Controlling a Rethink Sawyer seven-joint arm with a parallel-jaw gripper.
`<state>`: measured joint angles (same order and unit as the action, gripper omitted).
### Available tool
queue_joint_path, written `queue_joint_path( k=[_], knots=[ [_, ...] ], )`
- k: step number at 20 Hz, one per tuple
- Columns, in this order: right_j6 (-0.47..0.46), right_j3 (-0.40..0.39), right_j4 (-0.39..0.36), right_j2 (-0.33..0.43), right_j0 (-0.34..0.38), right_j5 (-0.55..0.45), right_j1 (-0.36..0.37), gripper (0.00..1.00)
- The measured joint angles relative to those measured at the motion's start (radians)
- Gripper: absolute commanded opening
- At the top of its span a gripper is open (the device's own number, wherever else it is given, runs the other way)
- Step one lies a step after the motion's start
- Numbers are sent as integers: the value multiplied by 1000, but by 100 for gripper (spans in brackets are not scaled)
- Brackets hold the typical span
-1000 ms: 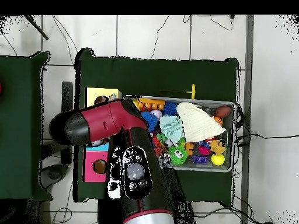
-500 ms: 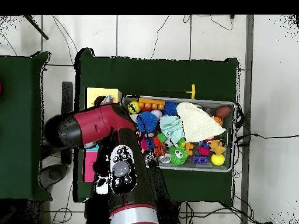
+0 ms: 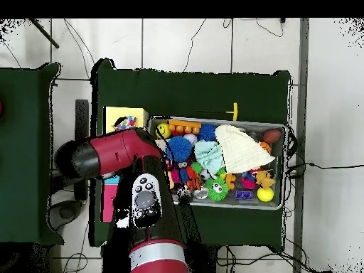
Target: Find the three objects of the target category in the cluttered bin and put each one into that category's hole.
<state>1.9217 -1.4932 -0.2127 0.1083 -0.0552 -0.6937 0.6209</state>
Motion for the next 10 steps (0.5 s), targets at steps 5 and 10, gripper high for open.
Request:
queue_joint_path(
  k=[5, 10],
  knots=[
    [0, 16, 19, -5, 0, 11, -6, 0],
    [0, 30, 33, -6, 0, 30, -17, 0]
  ],
)
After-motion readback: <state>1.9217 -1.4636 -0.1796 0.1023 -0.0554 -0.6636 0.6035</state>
